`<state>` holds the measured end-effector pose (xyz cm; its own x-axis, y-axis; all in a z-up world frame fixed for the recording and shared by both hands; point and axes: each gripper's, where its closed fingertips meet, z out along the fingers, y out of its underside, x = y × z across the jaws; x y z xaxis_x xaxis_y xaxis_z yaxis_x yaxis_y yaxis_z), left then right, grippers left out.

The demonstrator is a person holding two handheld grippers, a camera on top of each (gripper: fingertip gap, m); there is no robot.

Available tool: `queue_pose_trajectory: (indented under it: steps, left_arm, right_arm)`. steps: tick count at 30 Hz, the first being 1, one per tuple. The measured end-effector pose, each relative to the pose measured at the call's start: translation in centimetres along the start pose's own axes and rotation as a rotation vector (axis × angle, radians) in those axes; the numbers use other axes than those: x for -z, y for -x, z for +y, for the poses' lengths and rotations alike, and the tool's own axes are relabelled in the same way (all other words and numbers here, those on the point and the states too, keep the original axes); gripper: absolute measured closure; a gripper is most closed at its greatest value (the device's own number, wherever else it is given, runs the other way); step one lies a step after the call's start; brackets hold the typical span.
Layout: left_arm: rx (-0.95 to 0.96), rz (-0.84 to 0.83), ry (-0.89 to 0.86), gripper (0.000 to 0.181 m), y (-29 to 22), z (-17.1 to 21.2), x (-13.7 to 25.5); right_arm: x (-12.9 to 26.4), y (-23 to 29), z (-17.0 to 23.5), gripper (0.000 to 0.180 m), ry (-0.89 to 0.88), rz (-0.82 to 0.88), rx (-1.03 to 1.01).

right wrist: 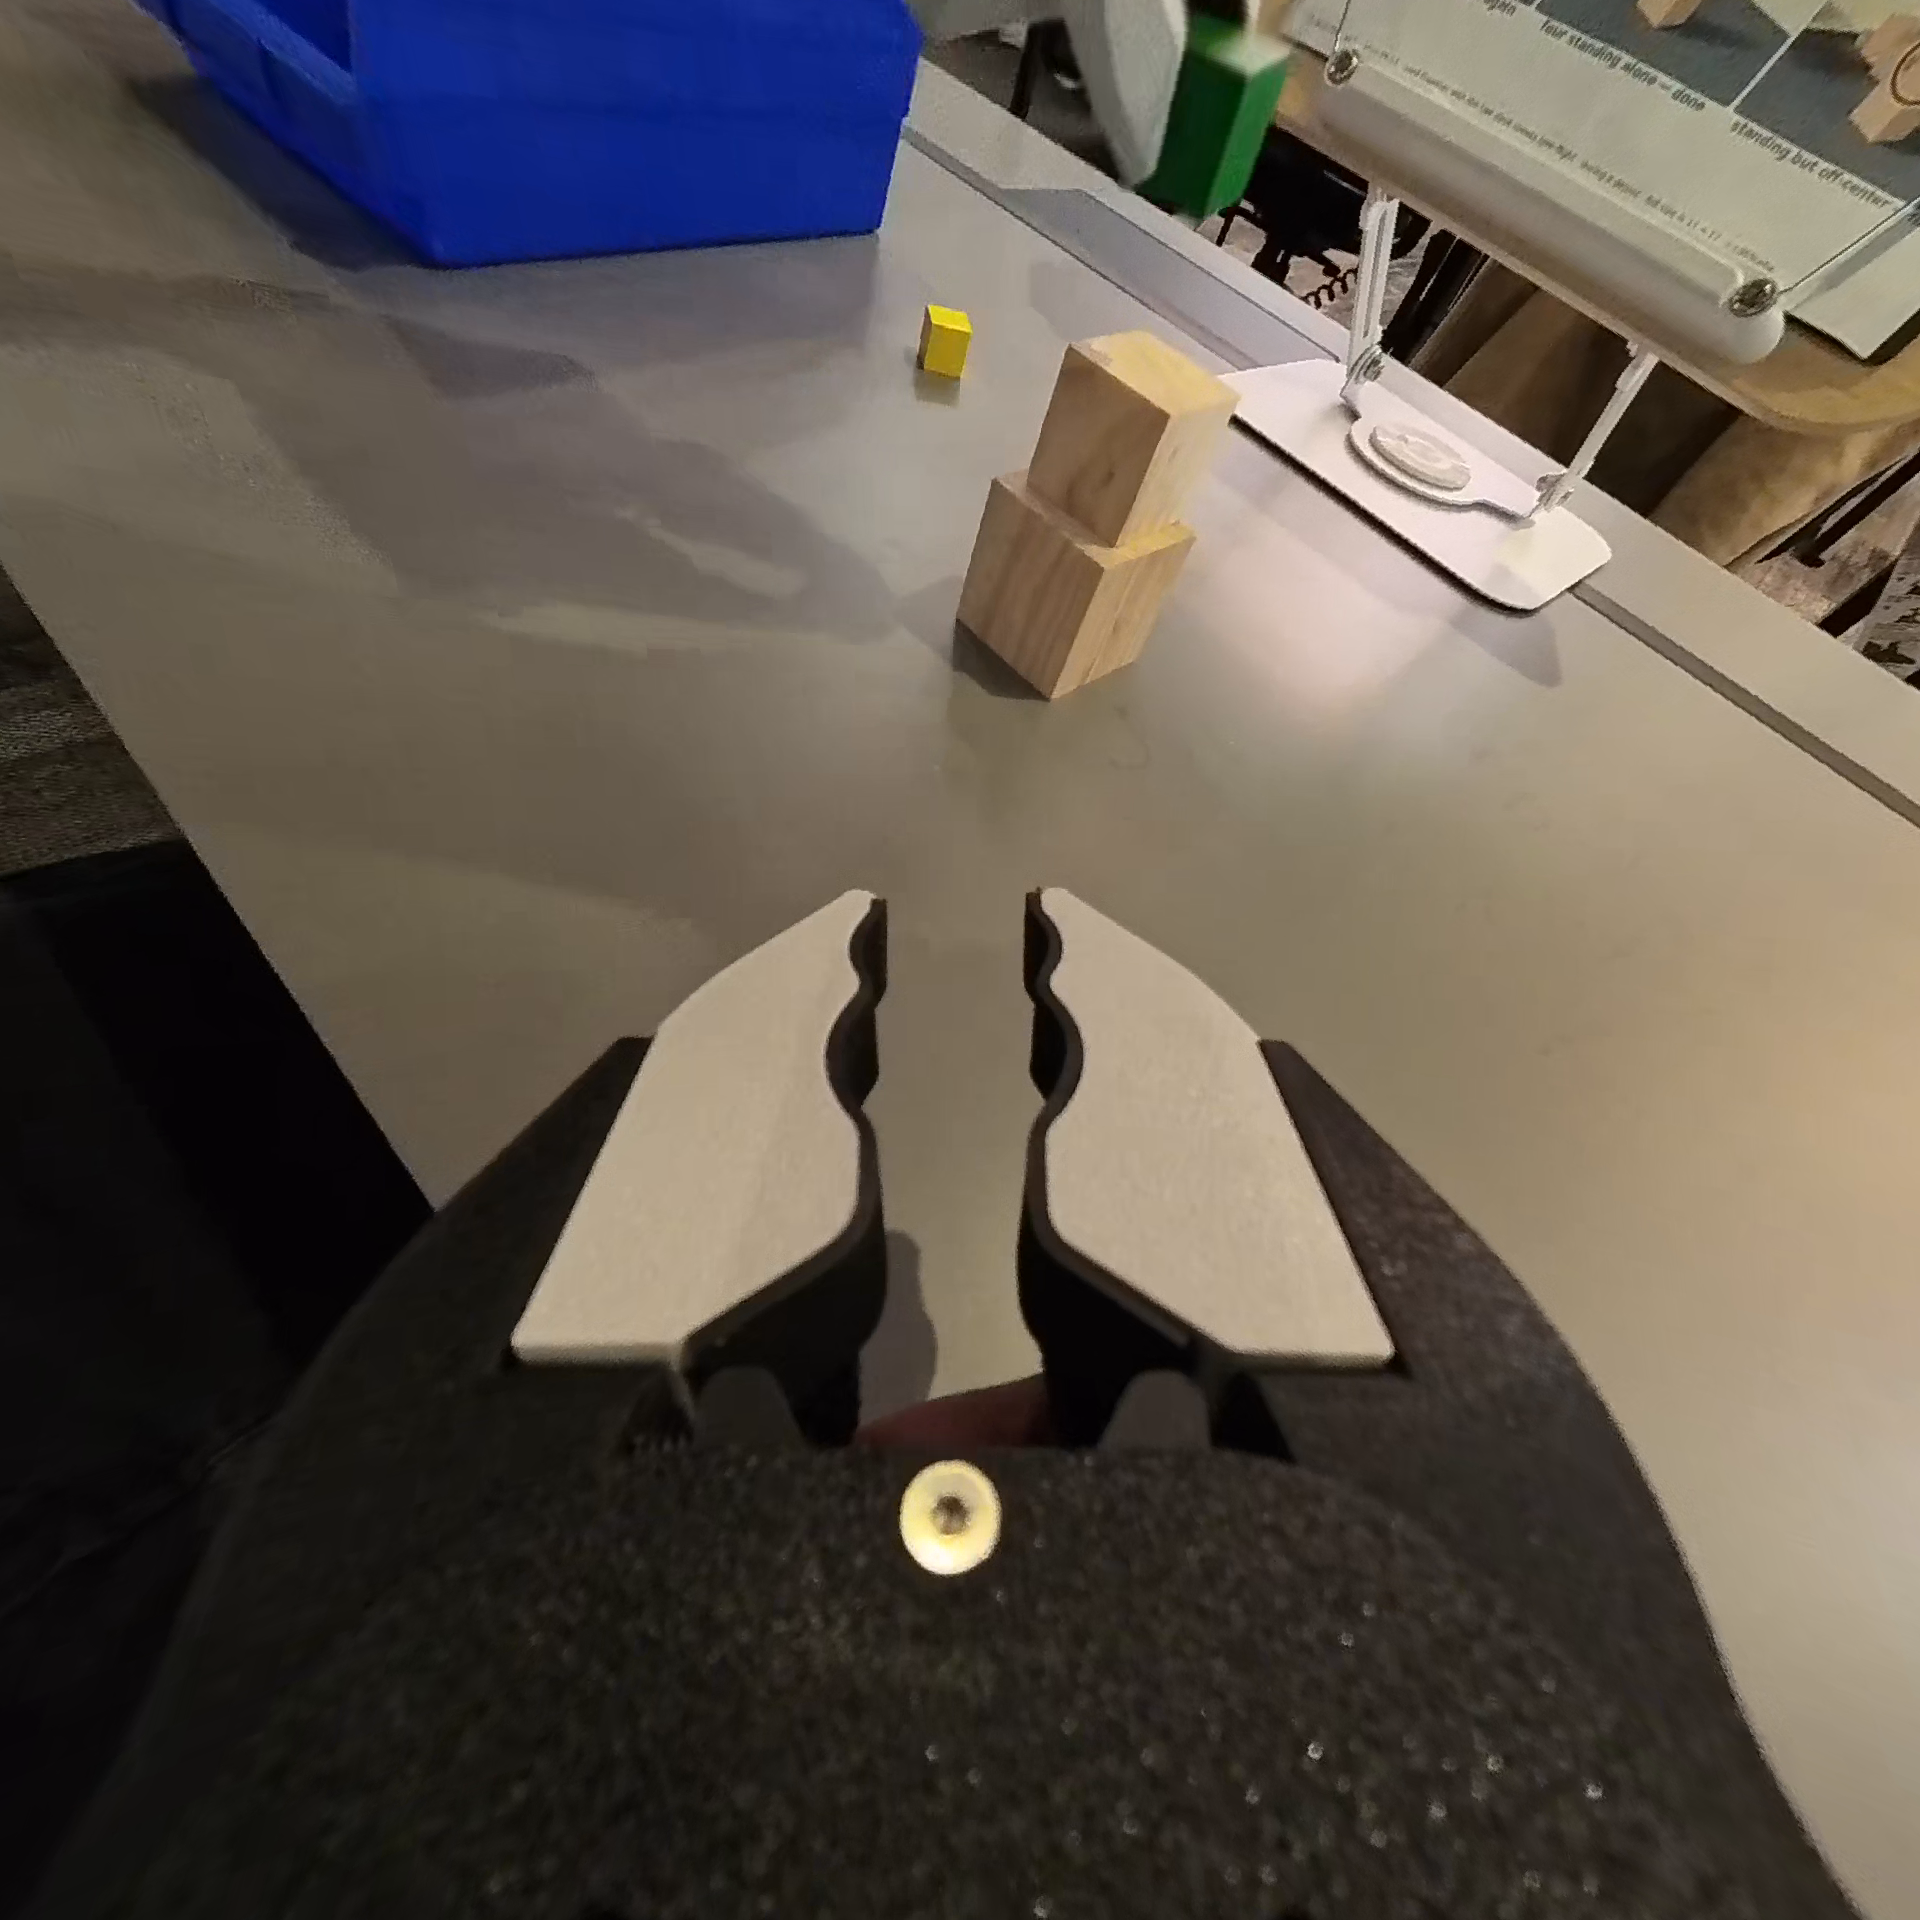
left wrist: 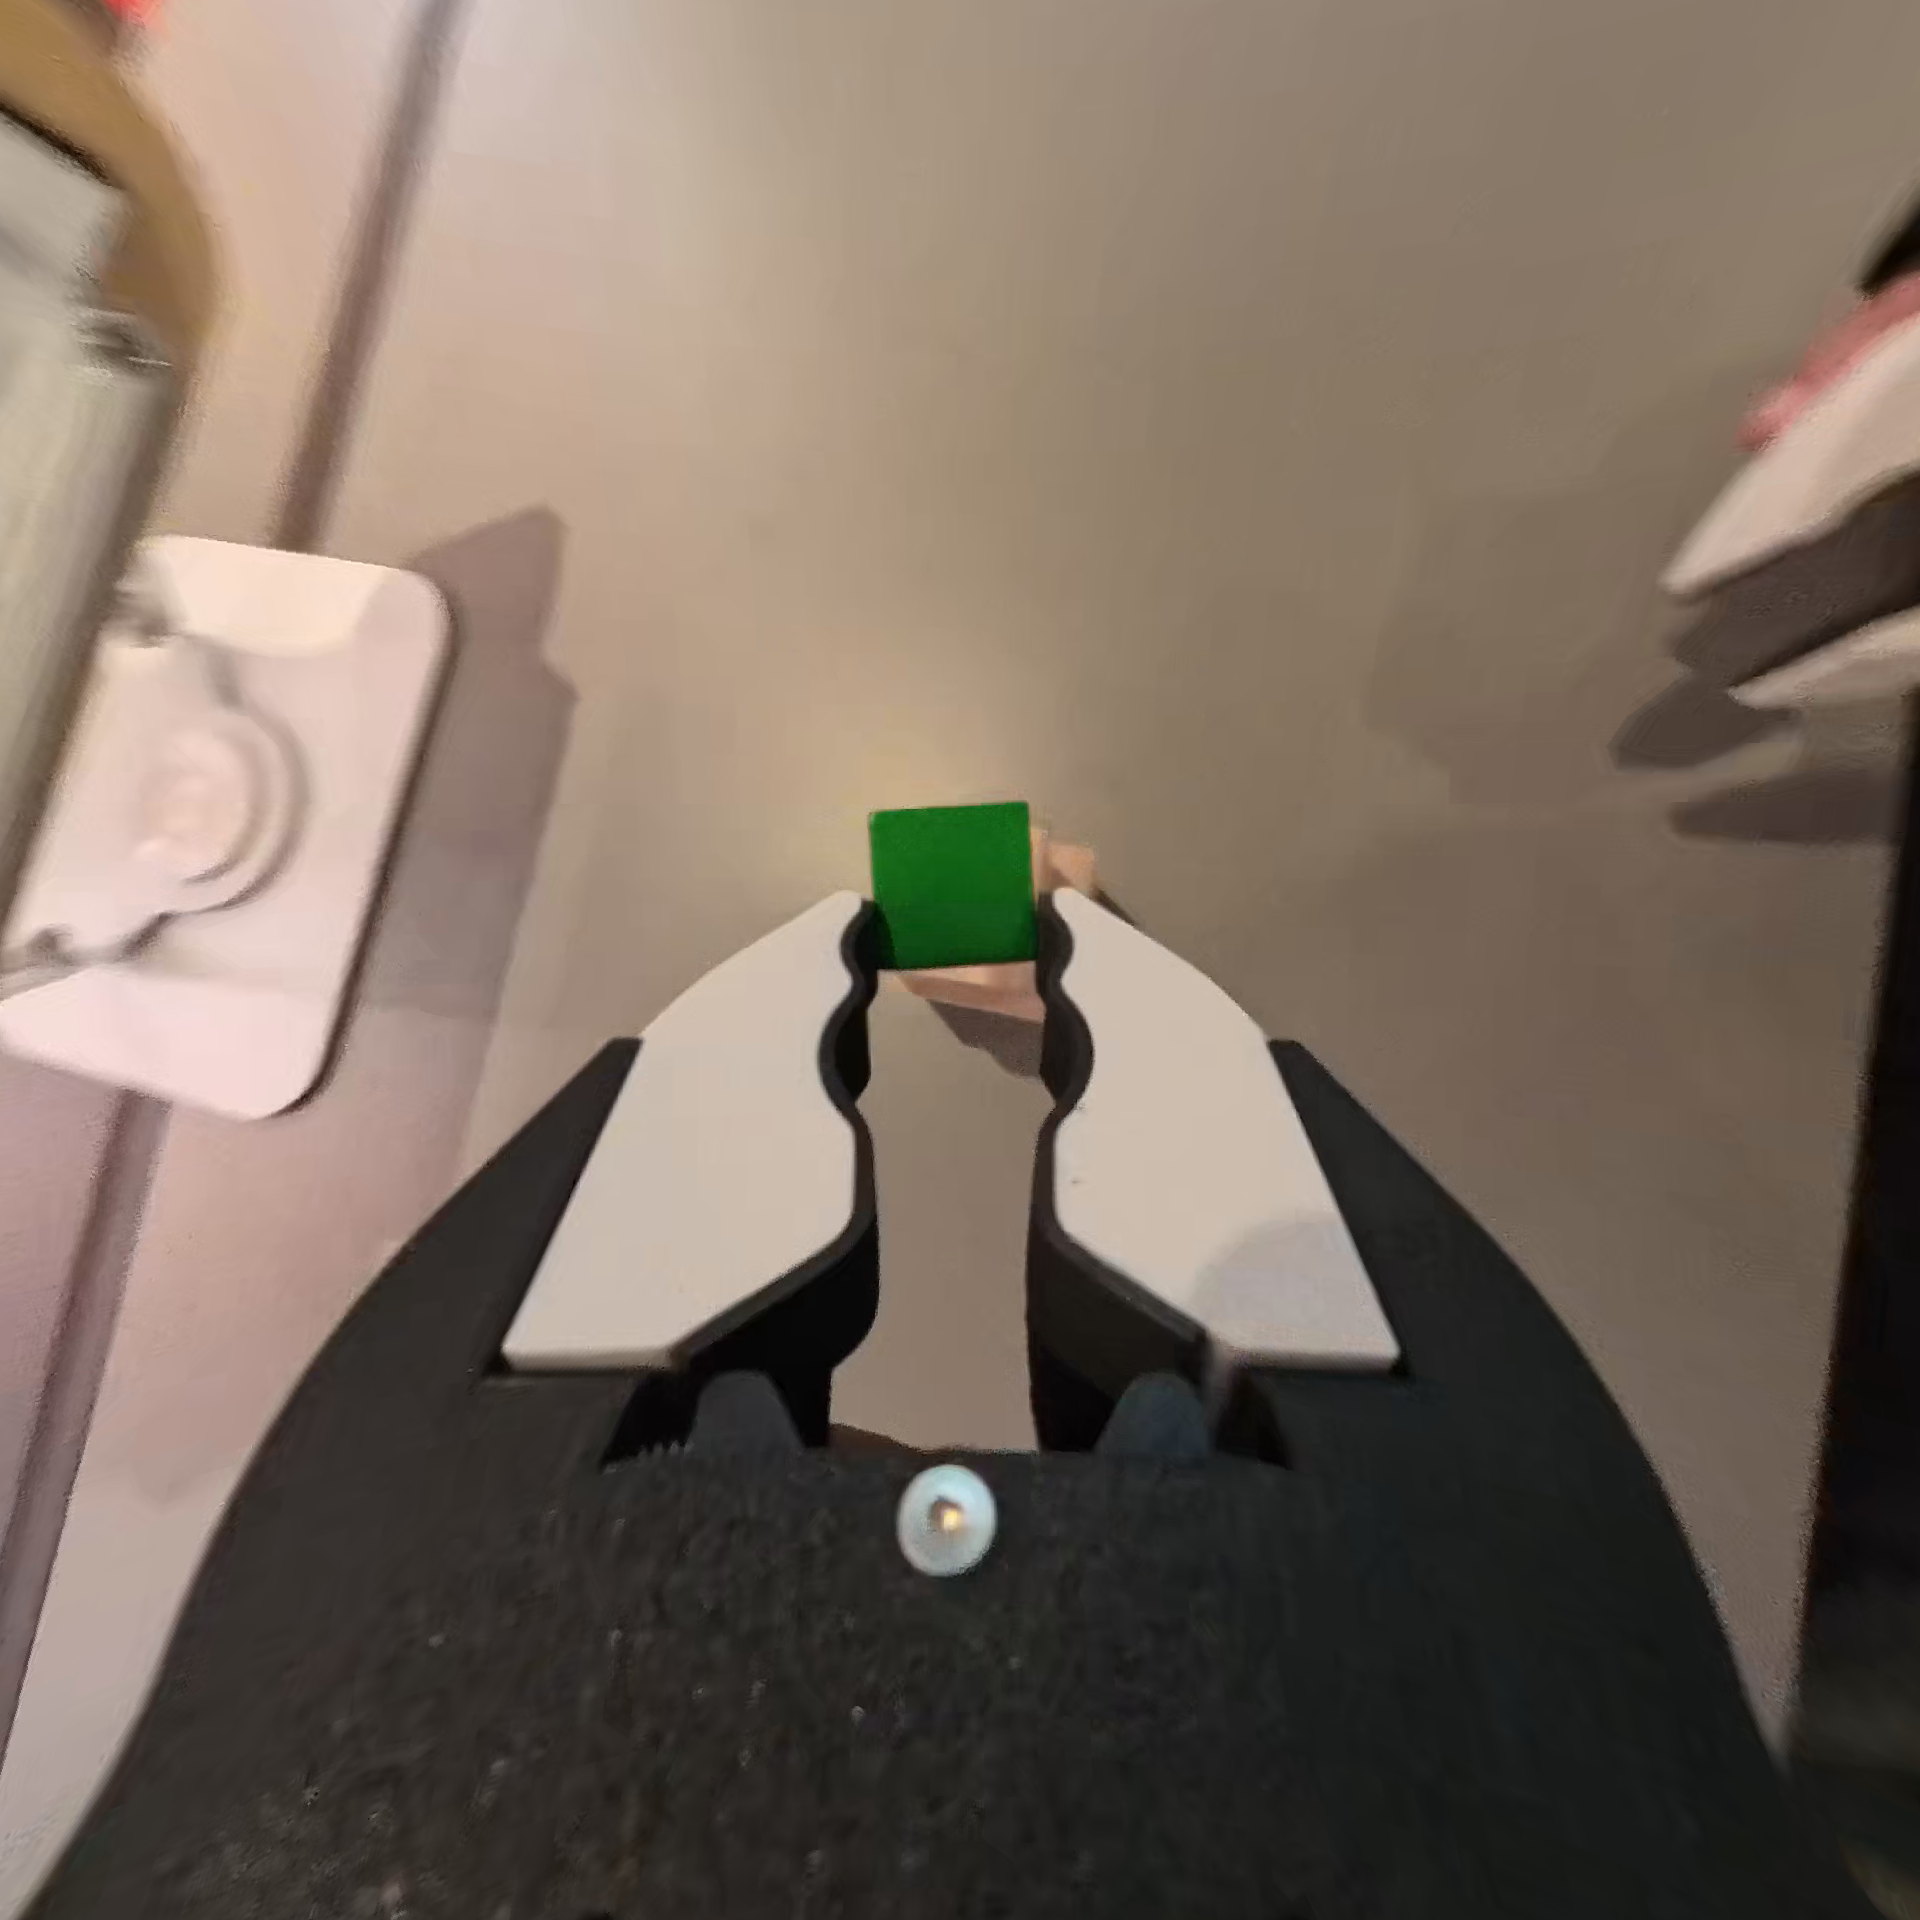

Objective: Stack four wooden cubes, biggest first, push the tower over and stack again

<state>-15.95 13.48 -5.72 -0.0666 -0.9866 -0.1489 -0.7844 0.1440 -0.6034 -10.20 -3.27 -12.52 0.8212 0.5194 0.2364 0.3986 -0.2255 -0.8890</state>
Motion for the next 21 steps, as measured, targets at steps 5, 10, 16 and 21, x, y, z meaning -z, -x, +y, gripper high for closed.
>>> queue_pose_trajectory:
  steps: [5, 10, 16, 21]
  left_arm:
    - [-0.055, 0.093, 0.146, 0.152, 0.6, 0.8, -1.7]
    - [-0.047, 0.132, 0.151, 0.152, 0.4, 1.0, -2.8]
    - [-0.055, 0.099, 0.196, 0.152, 0.4, 2.3, -3.4]
    - [-0.011, 0.002, 0.13, 0.12, 1.3, 2.2, -1.8]
  right_arm:
    - [0.0, 0.0, 0.3, 0.155, 0.008, 0.002, -0.002]
    - [0.1, 0.2, 0.4, 0.155, 0.011, 0.001, 0.005]
    - [-0.2, 0.4, 0.6, 0.155, 0.019, -0.006, 0.01]
    - [-0.1, -0.1, 0.6, 0.155, 0.024, 0.008, -0.005]
